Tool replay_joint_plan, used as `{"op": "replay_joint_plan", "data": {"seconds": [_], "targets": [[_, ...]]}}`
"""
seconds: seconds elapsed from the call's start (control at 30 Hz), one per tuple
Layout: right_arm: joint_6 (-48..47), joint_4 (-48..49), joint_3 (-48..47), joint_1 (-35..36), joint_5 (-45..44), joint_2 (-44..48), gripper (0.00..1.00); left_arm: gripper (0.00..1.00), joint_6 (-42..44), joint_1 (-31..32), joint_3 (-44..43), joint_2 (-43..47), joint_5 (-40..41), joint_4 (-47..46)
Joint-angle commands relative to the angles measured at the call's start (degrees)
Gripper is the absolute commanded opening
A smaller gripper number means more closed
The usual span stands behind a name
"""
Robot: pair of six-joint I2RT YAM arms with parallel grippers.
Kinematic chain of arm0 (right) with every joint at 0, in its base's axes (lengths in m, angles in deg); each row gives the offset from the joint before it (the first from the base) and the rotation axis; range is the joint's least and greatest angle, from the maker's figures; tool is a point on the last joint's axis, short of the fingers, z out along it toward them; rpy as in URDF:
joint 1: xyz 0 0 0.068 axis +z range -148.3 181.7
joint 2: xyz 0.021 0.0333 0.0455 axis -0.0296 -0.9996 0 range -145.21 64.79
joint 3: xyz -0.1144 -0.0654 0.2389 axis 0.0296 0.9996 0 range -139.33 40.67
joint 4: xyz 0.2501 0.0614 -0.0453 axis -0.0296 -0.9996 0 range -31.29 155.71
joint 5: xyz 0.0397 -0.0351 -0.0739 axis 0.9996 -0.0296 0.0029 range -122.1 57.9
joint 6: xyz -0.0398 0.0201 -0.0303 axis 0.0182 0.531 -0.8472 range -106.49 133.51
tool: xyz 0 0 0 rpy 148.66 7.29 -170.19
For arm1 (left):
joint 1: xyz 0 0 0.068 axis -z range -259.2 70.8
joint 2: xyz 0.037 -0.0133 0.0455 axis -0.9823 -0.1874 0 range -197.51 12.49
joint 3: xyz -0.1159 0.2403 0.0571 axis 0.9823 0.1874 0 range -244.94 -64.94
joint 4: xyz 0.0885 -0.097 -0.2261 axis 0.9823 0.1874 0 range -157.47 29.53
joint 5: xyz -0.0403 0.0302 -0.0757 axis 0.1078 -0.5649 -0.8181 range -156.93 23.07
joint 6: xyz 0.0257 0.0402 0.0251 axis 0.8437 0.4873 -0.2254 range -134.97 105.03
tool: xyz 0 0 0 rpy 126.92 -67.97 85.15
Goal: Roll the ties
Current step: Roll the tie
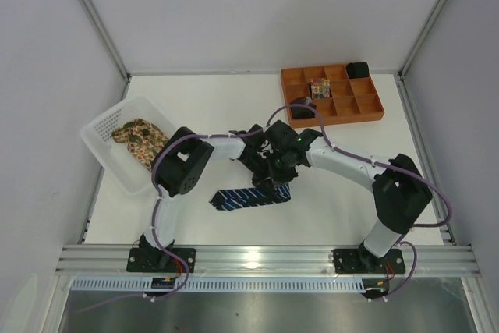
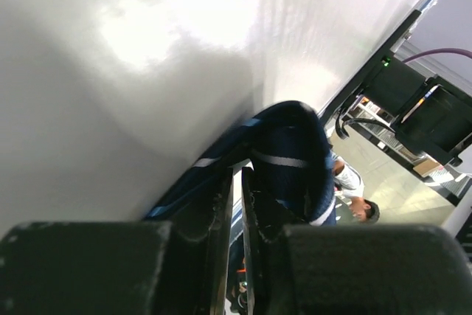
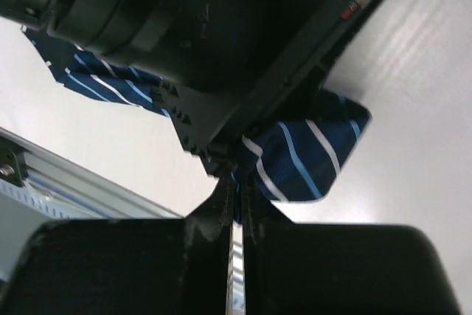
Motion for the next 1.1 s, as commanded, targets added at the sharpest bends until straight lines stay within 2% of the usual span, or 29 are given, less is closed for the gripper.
{"op": "replay_joint_plan", "data": {"seconds": [0.0, 0.1, 0.23, 0.37, 0.6, 0.87, 1.07], "targets": [[0.58, 7.13, 2.06, 0.69, 9.84, -1.9, 0.02, 0.16, 3.14, -0.59, 0.27, -0.09, 1.54, 1.16], [0.85, 9.33, 3.21, 0.61, 9.5, -2.34, 0.02, 0.16, 5.5, -1.12, -1.04, -0.62, 2.5, 4.93], [1.82, 10.91, 4.79, -0.01, 8.71, -2.25, 0.0, 0.27, 9.91, -1.73, -1.84, 0.26, 7.5, 9.86], [2.43, 12.06, 6.12, -0.71, 7.91, -1.38, 0.0, 0.33, 11.41, -2.35, 0.62, 2.71, 8.65, 9.7], [1.91, 11.44, 5.41, -1.06, 6.07, -1.19, 0.0, 0.21, 12.28, -3.49, 4.14, 7.28, 9.88, 8.81], [0.59, 11.0, 4.1, -1.15, 7.12, -2.69, 0.0, 0.17, 13.34, -5.6, 5.98, 12.47, 11.38, 10.48], [0.15, 10.65, 2.43, -0.8, 7.74, -4.53, 0.0, 0.15, 14.39, -8.06, 9.93, 13.09, 13.05, 9.79]]}}
